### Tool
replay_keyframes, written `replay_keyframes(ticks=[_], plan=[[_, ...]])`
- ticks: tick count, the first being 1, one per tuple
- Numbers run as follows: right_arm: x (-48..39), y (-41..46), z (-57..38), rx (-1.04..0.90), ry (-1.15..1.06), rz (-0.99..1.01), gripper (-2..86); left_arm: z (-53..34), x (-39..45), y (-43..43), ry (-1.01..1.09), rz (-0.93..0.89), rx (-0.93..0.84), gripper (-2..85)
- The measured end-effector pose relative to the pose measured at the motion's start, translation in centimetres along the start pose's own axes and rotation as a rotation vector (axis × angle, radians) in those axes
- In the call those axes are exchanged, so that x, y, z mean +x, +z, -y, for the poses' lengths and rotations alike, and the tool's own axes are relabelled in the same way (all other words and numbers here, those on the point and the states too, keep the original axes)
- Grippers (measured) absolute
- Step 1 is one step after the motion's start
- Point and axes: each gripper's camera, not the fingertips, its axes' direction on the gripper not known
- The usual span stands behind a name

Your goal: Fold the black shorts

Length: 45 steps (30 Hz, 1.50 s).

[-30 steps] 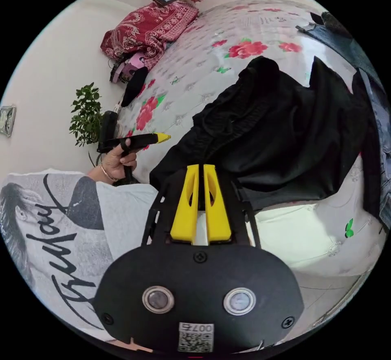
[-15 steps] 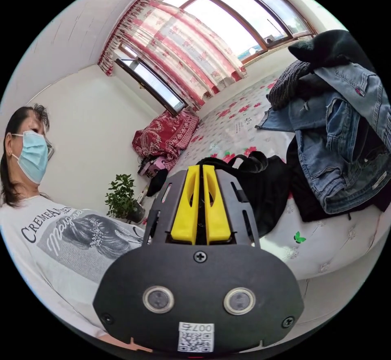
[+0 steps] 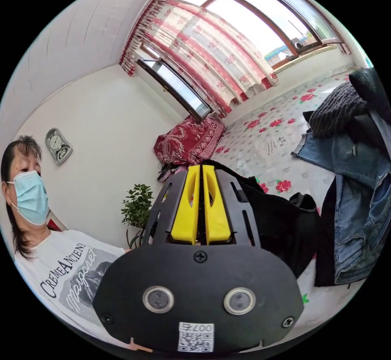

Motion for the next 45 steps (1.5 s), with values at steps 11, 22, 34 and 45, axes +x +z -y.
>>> replay_keyframes(ticks=[11,22,34,45], plan=[[-18.2,-3.2,11.7,0.297,-0.515,0.426,-0.2,-8.7,20.0,-37.3,0.426,0.421,0.885,-1.0],[6.8,-2.0,-3.5,0.062,-0.046,-0.252,-0.2,-15.9,12.3,-25.7,0.157,0.593,0.705,-0.9],[23.1,2.3,-19.3,-0.382,0.39,-0.635,2.4,-22.1,-2.1,-13.5,-0.408,0.571,0.401,2.5],[29.4,17.3,-14.2,-0.486,0.283,-0.632,4.8,-8.9,-6.9,-13.2,-0.333,0.615,0.405,7.1]])
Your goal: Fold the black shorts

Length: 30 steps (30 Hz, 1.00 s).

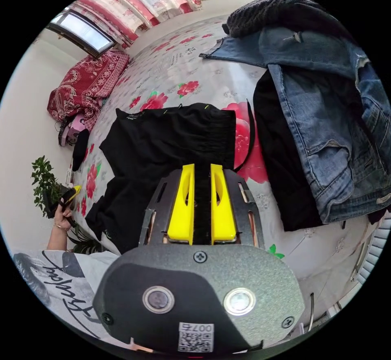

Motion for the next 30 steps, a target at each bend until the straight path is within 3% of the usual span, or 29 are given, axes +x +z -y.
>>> replay_keyframes(ticks=[10,14,22,27,30], plan=[[-0.5,4.6,9.1,-0.012,-0.011,-0.061,4.1,15.3,2.2,10.9,0.009,0.109,-0.008,5.4],[-0.8,8.7,10.4,-0.085,-0.039,-0.131,3.0,17.9,2.5,16.6,-0.004,0.267,-0.131,0.7],[0.0,10.7,13.0,-0.06,-0.128,-0.313,1.0,12.9,-0.4,14.5,-0.083,0.38,-0.065,-0.9],[0.0,9.9,13.9,-0.08,-0.04,-0.237,2.8,6.8,-1.5,9.4,-0.185,0.346,0.037,-0.1],[-0.6,6.5,10.9,0.004,-0.04,-0.118,3.8,2.8,-0.8,5.4,-0.189,0.248,0.094,2.9]])
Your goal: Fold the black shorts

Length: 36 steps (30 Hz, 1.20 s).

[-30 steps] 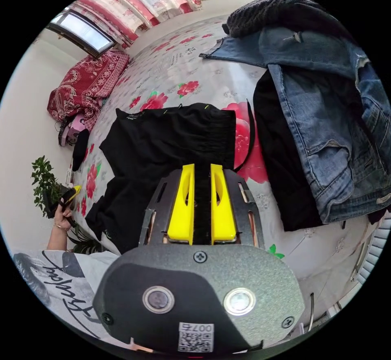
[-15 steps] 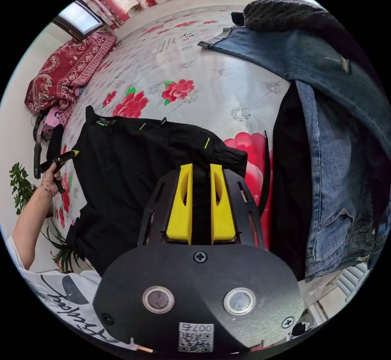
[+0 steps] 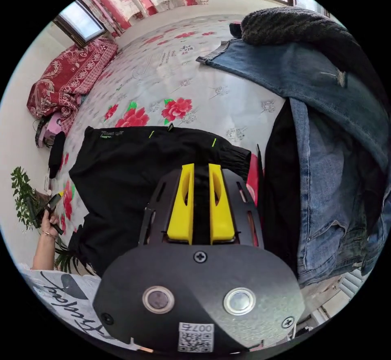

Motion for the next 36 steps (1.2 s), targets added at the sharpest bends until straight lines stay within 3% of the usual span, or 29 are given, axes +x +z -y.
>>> replay_keyframes(ticks=[4,11,16,20,25,27,29,31,33,36], plan=[[0.8,-4.4,-6.1,0.056,0.008,0.094,4.7,-5.7,-1.0,-3.3,-0.003,-0.101,-0.054,6.5],[3.9,-8.2,-18.4,-0.035,0.032,0.084,7.1,-14.7,-1.9,-5.1,-0.011,-0.226,-0.19,9.9],[3.7,-7.6,-22.3,-0.102,-0.006,0.098,7.8,-15.8,-0.5,-2.8,0.027,-0.18,-0.289,0.6],[1.8,-5.2,-23.3,-0.231,-0.063,0.017,5.3,-13.2,1.1,-7.0,0.126,-0.291,-0.129,-0.7],[0.4,-8.4,-23.6,-0.13,-0.099,-0.031,0.8,-12.1,3.8,-19.8,0.447,-0.321,0.22,0.0],[0.4,-10.0,-24.4,-0.077,-0.092,0.007,0.3,-14.1,3.0,-22.8,0.515,-0.232,0.309,2.4],[0.6,-10.4,-25.1,-0.062,-0.082,0.001,0.2,-15.7,0.6,-22.2,0.443,-0.112,0.28,4.2],[0.9,-10.4,-25.9,-0.07,-0.066,0.014,0.2,-17.2,-3.3,-20.3,0.24,-0.062,0.15,4.4],[1.5,-10.3,-26.9,-0.087,-0.028,0.049,0.4,-20.7,-7.8,-19.1,-0.017,-0.129,0.066,4.7],[1.8,-10.6,-27.7,-0.086,0.001,0.069,1.5,-23.7,-9.0,-19.1,-0.138,-0.204,0.07,5.4]])
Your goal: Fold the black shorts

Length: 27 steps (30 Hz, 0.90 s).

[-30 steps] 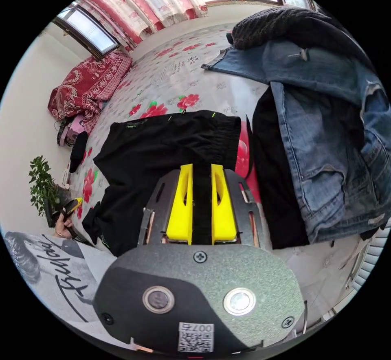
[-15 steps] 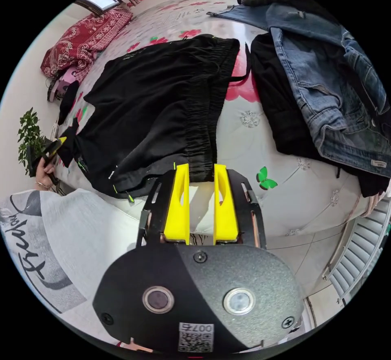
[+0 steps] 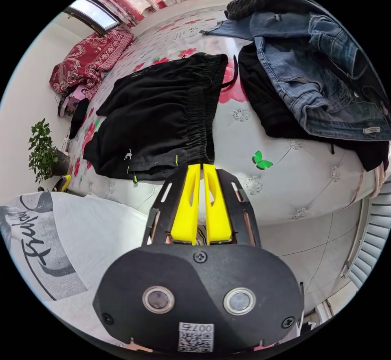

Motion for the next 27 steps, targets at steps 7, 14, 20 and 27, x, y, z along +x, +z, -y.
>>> replay_keyframes(ticks=[7,14,20,27], plan=[[-0.4,-0.5,1.2,0.032,-0.006,0.031,5.8,4.0,7.6,3.0,0.151,-0.105,-0.08,10.7],[-2.0,1.9,1.5,-0.049,-0.015,-0.063,5.1,8.3,15.0,13.3,0.217,0.066,-0.32,2.8],[-2.4,-2.2,-0.3,0.076,-0.035,-0.129,0.5,9.1,12.1,7.7,0.124,-0.02,-0.202,-0.8],[-0.5,-4.5,-1.2,0.092,0.056,0.005,-0.2,2.5,3.9,-4.5,-0.111,-0.16,-0.099,-0.4]])
